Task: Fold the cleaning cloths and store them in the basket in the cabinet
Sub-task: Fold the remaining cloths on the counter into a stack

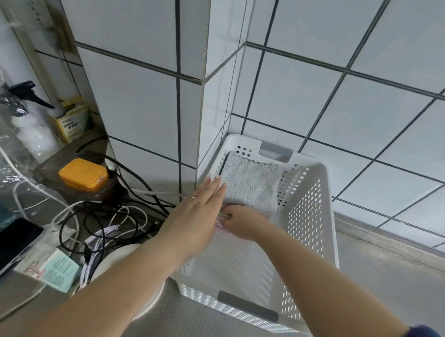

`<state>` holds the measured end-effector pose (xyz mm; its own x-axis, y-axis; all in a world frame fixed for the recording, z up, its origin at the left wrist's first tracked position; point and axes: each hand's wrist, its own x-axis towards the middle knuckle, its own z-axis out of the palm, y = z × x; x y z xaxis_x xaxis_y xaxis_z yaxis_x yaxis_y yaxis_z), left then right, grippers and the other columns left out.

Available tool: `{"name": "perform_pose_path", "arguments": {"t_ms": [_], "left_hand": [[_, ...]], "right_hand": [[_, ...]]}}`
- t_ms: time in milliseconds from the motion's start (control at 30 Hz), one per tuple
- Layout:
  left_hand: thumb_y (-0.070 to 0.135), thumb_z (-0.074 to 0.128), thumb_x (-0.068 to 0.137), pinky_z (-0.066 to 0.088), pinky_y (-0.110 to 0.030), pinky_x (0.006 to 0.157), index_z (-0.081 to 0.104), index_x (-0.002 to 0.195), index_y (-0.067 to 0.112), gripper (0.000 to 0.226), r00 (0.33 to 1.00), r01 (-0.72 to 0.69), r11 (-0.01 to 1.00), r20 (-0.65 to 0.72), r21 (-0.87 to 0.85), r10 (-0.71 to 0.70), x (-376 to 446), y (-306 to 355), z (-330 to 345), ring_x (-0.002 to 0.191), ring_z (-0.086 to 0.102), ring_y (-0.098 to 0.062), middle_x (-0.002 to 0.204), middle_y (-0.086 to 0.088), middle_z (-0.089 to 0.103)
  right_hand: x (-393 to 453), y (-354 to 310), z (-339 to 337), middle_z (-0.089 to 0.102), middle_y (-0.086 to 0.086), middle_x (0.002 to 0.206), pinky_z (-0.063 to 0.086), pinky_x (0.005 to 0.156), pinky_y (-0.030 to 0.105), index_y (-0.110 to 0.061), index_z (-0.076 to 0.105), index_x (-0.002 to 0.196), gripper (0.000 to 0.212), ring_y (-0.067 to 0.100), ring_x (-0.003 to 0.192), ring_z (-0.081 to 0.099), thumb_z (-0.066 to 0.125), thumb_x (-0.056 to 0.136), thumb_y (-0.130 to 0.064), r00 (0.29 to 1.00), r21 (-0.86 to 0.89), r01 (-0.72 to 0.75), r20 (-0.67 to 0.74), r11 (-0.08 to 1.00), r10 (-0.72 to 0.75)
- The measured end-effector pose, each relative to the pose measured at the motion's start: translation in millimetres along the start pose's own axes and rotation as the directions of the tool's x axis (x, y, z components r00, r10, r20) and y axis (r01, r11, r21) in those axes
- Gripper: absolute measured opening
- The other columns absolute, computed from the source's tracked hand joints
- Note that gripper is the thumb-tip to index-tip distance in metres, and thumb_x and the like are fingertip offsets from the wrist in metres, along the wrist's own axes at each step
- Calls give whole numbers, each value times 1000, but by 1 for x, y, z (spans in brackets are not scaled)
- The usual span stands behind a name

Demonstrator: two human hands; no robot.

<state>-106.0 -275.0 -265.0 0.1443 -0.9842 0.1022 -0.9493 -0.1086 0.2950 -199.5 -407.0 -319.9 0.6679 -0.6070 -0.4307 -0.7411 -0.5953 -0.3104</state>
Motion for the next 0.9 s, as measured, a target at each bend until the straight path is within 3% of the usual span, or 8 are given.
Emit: {"name": "perform_pose_path", "arguments": {"t_ms": [200, 400, 500, 600, 667, 767, 900], "left_hand": [[27, 45, 97, 11, -27, 116, 3, 151, 15, 70, 1000, 16, 999, -11, -29, -16, -3, 0, -3, 146, -6, -13, 160, 1, -4], [36, 47, 95, 13, -30, 116, 5, 151, 16, 73, 1000, 10, 999, 9, -46, -10, -7, 0, -10, 147, -3, -14, 159, 0, 7], [32, 51, 94, 25, -33, 113, 22, 148, 23, 62, 998, 35, 984, -44, -174, -43, -9, 0, -18, 144, 17, -13, 154, 5, 26], [28, 55, 92, 42, -28, 101, 39, 141, 27, 52, 993, 9, 970, -110, -244, -37, -16, 8, -25, 121, 52, -9, 140, 9, 48], [25, 56, 91, 44, -23, 98, 45, 136, 29, 46, 994, -1, 944, -105, -329, -35, -23, 14, -30, 111, 55, 0, 129, 16, 55], [24, 56, 92, 37, -4, 88, 52, 127, 33, 37, 992, -27, 883, -124, -468, -36, -35, 29, -39, 106, 52, 13, 116, 25, 59], [26, 56, 92, 34, 6, 74, 57, 118, 34, 28, 994, 11, 789, -80, -614, -77, -47, 52, -43, 100, 49, 24, 107, 29, 61]], "right_hand": [[10, -1, 7, 61, 1, 121, 45, 94, 36, -21, 60, 117, 37, 23, 117, 53, 46, 88, -40, 1000, -69, 8, 21, 998, -7], [-31, -6, -9, 63, -1, 117, 48, 90, 35, -22, 61, 115, 30, 22, 106, 59, 48, 88, -28, 993, 102, -20, -116, 995, 32], [-65, -9, -30, 65, -5, 114, 51, 75, 28, -25, 58, 122, 32, 16, 85, 63, 47, 92, -29, 969, 236, -31, -231, 971, 87], [-107, -4, -43, 67, -7, 109, 43, 53, 20, -26, 57, 122, 30, 8, 64, 59, 48, 95, -33, 931, 411, -10, -328, 912, 158], [-130, 0, -47, 69, -8, 100, 47, 58, 23, -27, 59, 119, 27, 9, 70, 63, 49, 94, -34, 906, 493, 3, -369, 870, 207], [-164, 11, -45, 71, -8, 91, 54, 81, 34, -31, 61, 109, 20, 14, 86, 68, 52, 92, -35, 860, 605, 45, -429, 795, 278], [-207, 29, -32, 71, -11, 93, 52, 89, 39, -36, 62, 105, 18, 6, 91, 66, 53, 90, -33, 808, 691, 82, -468, 718, 358]]}}
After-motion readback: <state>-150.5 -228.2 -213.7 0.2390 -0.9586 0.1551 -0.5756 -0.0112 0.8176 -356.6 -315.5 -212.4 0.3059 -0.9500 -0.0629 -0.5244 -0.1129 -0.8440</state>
